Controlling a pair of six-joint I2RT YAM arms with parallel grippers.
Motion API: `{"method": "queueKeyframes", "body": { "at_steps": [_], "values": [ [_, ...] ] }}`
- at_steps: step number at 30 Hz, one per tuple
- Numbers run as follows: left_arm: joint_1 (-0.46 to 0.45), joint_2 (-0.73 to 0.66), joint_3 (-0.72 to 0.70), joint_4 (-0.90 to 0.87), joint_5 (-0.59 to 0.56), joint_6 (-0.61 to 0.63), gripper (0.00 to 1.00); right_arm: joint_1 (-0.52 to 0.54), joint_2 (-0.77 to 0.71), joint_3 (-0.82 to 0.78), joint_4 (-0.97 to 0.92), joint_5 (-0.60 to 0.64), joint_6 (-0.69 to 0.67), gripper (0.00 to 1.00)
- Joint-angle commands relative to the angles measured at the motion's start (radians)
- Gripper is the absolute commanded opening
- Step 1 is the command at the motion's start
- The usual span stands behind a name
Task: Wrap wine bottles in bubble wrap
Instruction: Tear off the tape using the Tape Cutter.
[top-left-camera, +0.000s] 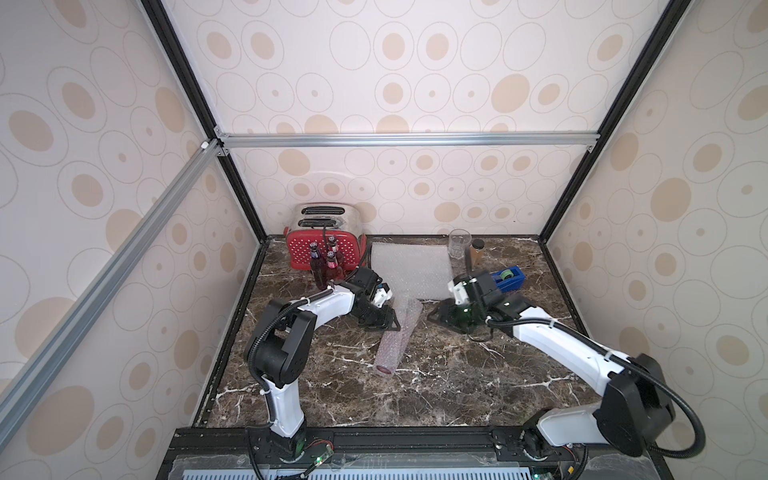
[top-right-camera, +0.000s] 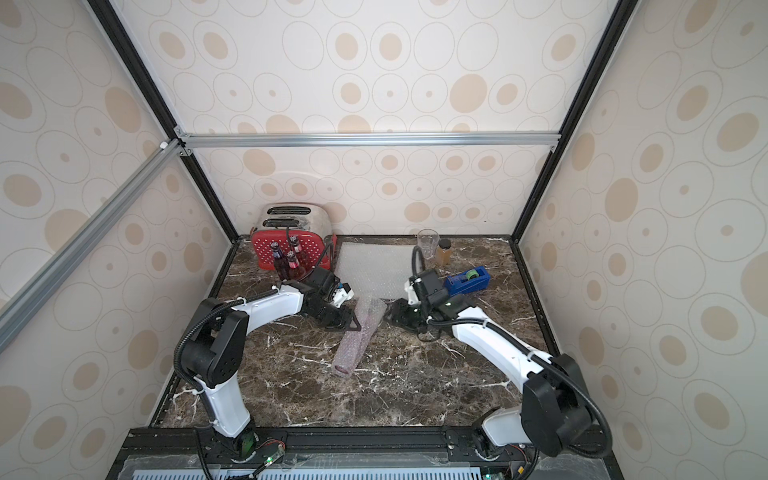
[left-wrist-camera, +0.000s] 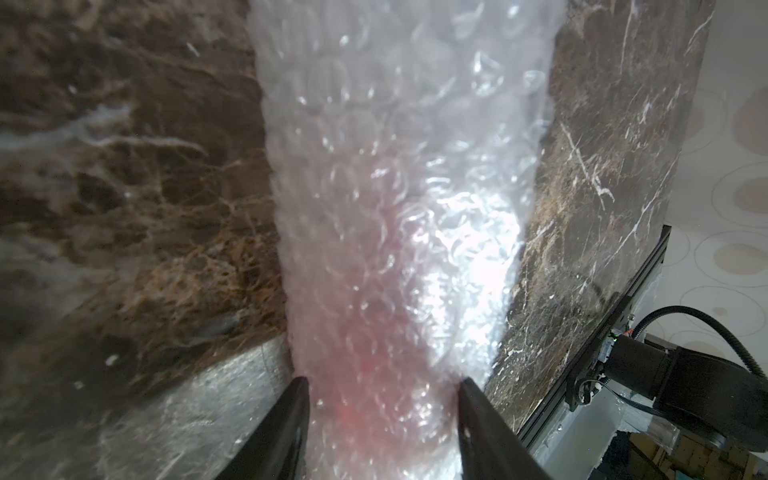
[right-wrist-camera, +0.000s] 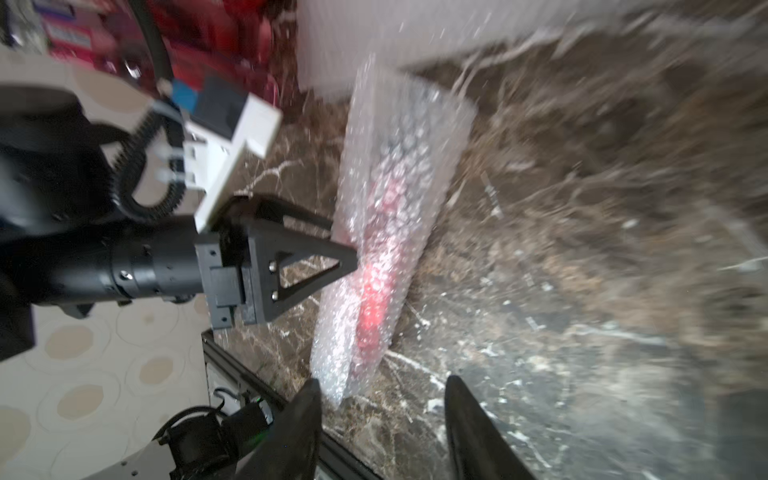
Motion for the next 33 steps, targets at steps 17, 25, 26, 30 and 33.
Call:
{"method": "queueKeyframes", "body": {
  "at_steps": [17,25,26,30,33],
  "values": [
    [0.006,0.012,-0.034,-0.056,-0.094,0.004,0.56,-0.599,0.224,0.016,0.238,-0.07,0.008,0.45],
    [0.003,0.012,-0.038,-0.052,-0.088,-0.002,0.56,-0.604,0.382,0.027,0.464,-0.053,0.133,0.33],
    [0.004,0.011,-0.038,-0.05,-0.088,-0.003,0.55,-0.603,0.398,0.03,0.487,-0.053,0.146,0.32],
    [0.002,0.009,-0.041,-0.047,-0.086,-0.005,0.55,-0.604,0.439,0.036,0.556,-0.049,0.181,0.3],
    [0.002,0.01,-0.04,-0.047,-0.086,-0.005,0.55,-0.603,0.468,0.041,0.609,-0.067,0.207,0.3]
  ]
}}
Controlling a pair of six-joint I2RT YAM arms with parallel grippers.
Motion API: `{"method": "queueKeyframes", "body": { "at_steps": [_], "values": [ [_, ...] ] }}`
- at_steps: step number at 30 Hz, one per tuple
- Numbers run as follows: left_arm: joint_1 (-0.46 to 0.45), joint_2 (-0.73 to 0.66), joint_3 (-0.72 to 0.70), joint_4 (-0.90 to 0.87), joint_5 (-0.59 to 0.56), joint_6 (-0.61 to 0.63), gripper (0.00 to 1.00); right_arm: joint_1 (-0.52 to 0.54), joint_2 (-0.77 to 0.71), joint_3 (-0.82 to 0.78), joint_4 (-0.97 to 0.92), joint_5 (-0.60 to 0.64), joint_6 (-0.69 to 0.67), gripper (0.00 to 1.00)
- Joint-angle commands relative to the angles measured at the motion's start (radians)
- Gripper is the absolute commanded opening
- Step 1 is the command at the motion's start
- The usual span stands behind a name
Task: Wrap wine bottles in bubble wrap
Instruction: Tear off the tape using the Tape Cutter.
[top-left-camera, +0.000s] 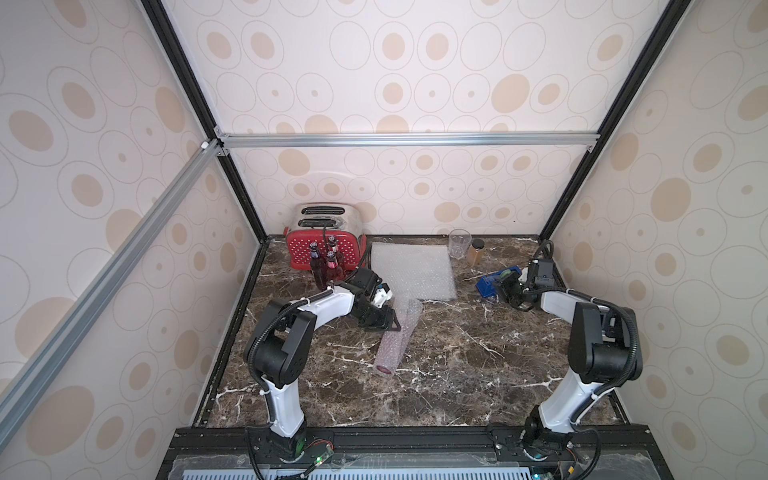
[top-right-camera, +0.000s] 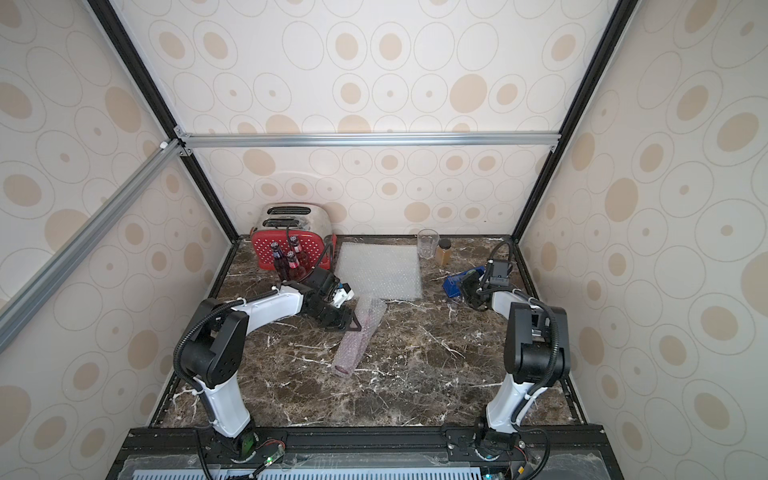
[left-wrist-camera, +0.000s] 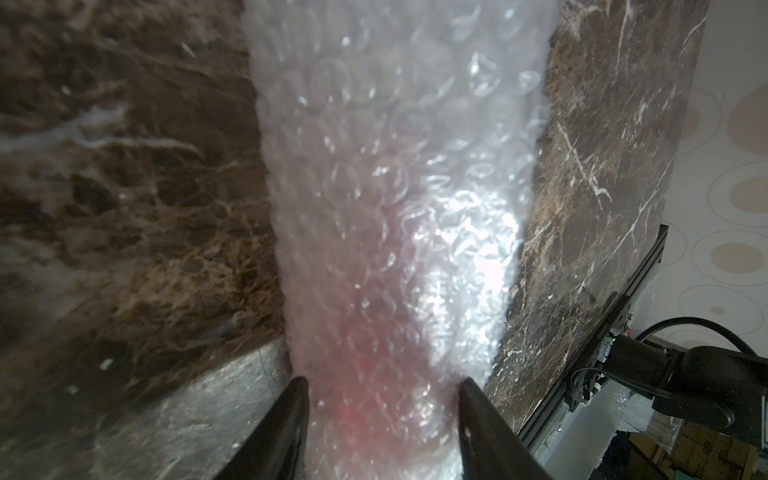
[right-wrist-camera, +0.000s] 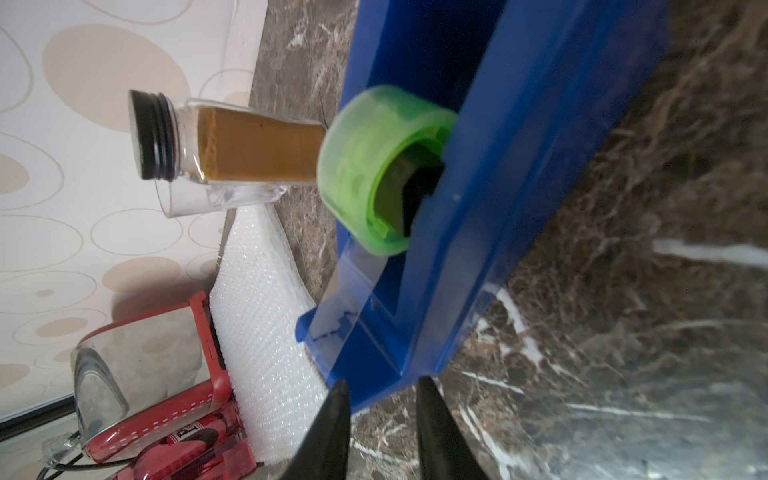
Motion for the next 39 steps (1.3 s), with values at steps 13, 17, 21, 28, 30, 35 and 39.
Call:
{"method": "queueKeyframes", "body": {
  "at_steps": [13,17,21,28,30,35,39],
  "values": [
    [-0.005,0.021,-0.026,-0.067,-0.094,-0.002,0.55,-0.002,0.076,0.047,0.147,-0.021,0.097,0.29],
    [-0.005,0.02,-0.027,-0.066,-0.096,-0.002,0.55,-0.001,0.089,0.032,0.18,-0.024,0.124,0.29],
    [-0.005,0.021,-0.028,-0.065,-0.094,-0.001,0.55,-0.001,0.094,0.01,0.213,-0.023,0.141,0.29],
    [-0.005,0.027,-0.024,-0.068,-0.095,-0.002,0.55,0.004,0.097,-0.033,0.27,-0.029,0.186,0.27],
    [-0.006,0.027,-0.024,-0.068,-0.096,-0.002,0.55,0.006,0.086,-0.062,0.289,-0.024,0.2,0.3],
    [-0.007,0.028,-0.024,-0.068,-0.096,-0.004,0.55,0.02,0.087,-0.107,0.36,-0.009,0.246,0.31],
    [-0.006,0.027,-0.025,-0.069,-0.098,-0.002,0.55,0.023,0.103,-0.115,0.389,0.001,0.273,0.26]
  ]
}}
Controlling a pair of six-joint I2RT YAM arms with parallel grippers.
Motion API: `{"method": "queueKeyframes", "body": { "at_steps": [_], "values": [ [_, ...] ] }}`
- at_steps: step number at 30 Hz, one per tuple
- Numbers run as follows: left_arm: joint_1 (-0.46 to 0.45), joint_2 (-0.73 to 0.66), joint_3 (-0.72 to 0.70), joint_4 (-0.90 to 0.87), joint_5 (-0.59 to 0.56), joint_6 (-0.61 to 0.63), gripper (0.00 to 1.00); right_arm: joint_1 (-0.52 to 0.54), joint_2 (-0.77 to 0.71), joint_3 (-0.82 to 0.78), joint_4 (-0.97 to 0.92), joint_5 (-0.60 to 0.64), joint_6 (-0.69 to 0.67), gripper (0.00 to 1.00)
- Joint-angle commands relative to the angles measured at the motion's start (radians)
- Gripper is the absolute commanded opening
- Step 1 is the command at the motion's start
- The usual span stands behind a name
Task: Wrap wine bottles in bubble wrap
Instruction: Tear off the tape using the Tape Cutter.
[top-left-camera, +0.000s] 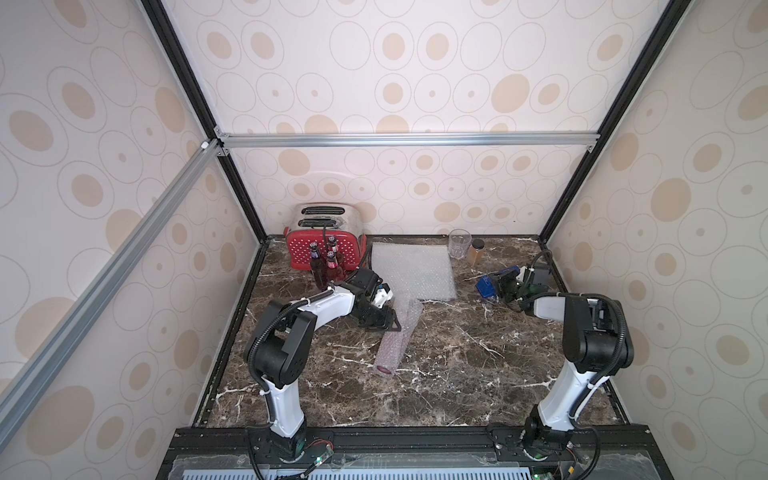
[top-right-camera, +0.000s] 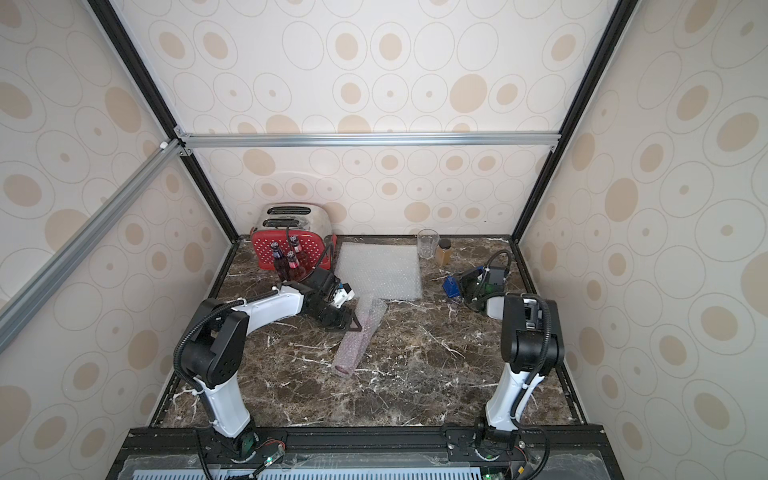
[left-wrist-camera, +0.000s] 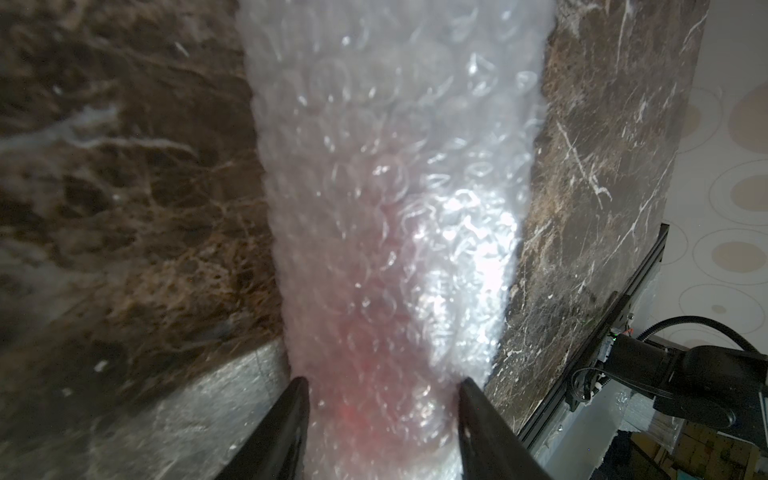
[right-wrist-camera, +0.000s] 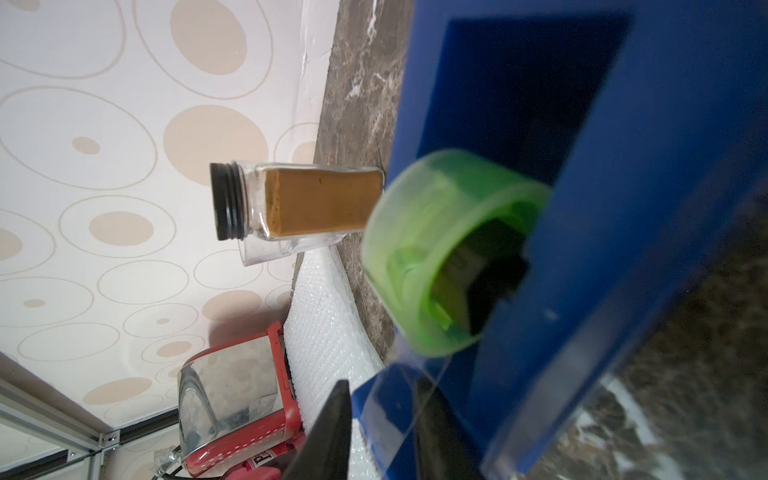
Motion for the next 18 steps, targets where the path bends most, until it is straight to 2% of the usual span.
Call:
{"method": "queueKeyframes", "body": {
  "at_steps": [1,7,15,18],
  "values": [
    [-0.001,0.024,-0.025,-0.069,-0.097,-0.002,0.55,0.005,0.023,-0.027,0.009,0.03,0.054,0.24],
    [-0.001,0.027,-0.024,-0.07,-0.097,-0.002,0.55,0.009,0.005,-0.04,0.014,0.046,0.056,0.16],
    [-0.002,0.017,-0.029,-0.067,-0.098,-0.002,0.55,0.009,0.022,-0.037,0.054,0.053,0.067,0.13],
    [-0.002,0.015,-0.03,-0.066,-0.099,-0.002,0.55,0.009,0.023,-0.031,0.057,0.055,0.068,0.08]
  ]
}}
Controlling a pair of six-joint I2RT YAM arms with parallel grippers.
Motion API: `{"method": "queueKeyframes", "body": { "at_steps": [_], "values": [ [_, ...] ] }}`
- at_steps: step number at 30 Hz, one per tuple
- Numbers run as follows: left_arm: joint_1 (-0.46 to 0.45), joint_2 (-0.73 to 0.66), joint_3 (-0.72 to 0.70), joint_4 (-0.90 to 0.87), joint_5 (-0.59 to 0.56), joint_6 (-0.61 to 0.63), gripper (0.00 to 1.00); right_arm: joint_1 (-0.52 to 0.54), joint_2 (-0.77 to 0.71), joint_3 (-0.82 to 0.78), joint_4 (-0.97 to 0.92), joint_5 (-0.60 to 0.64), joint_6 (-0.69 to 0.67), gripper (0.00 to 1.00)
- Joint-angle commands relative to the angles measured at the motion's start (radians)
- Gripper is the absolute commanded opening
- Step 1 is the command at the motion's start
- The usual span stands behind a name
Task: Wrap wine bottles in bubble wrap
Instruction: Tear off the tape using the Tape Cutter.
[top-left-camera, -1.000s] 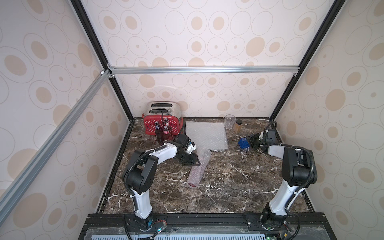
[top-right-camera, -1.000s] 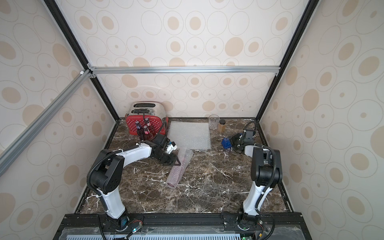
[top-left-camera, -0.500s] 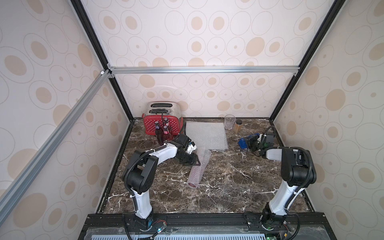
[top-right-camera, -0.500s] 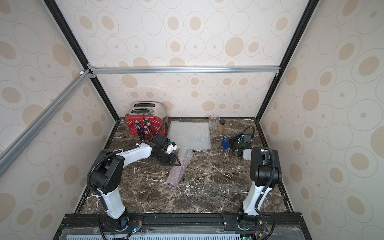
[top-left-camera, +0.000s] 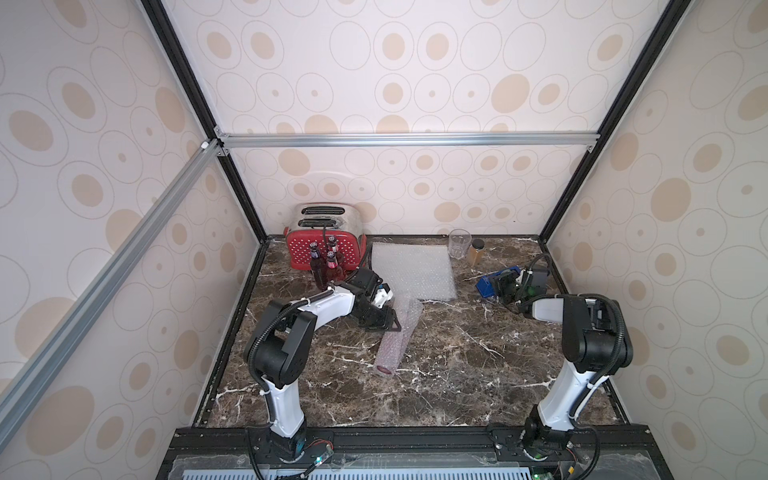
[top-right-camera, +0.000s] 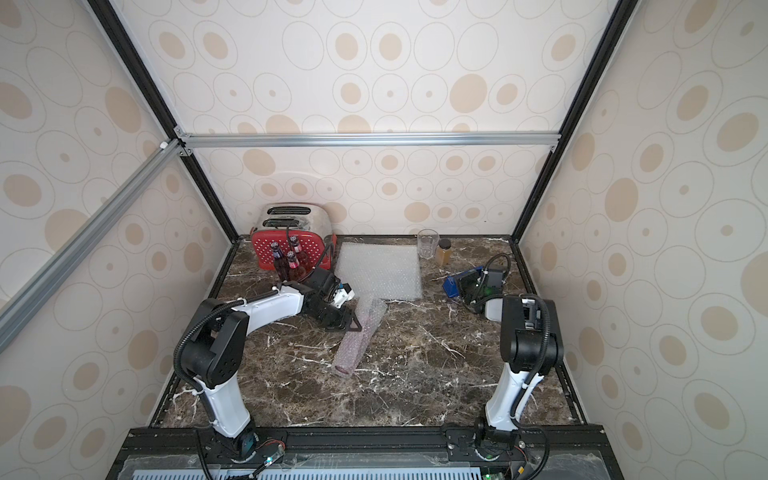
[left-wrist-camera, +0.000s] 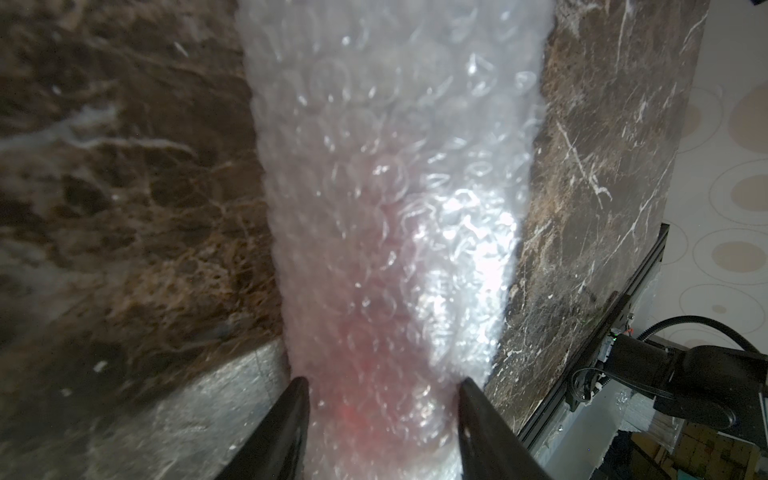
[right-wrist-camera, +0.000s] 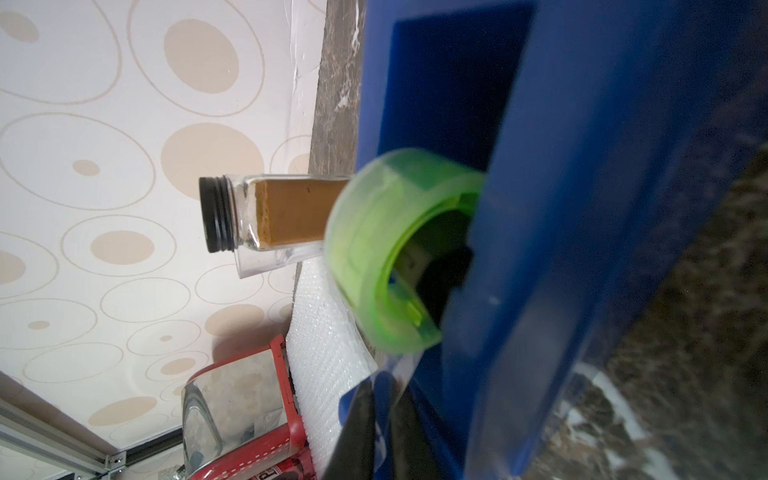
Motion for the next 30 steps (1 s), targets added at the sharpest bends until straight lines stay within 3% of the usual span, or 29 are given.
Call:
{"method": "queueKeyframes", "body": {
  "at_steps": [1,3,13,30],
  "values": [
    [-0.002,0.016,-0.03,-0.066,-0.099,-0.002,0.55,0.004,0.018,-0.009,0.015,0.018,0.022,0.05],
    [-0.002,0.017,-0.03,-0.066,-0.099,-0.003,0.55,0.005,0.013,-0.005,0.019,0.015,0.018,0.0],
    [-0.004,0.012,-0.031,-0.064,-0.099,-0.002,0.55,0.002,-0.042,0.022,0.018,-0.004,0.018,0.0],
    [-0.008,-0.001,-0.036,-0.062,-0.103,0.001,0.55,-0.019,-0.055,0.039,0.116,-0.061,0.15,0.0]
  ]
}}
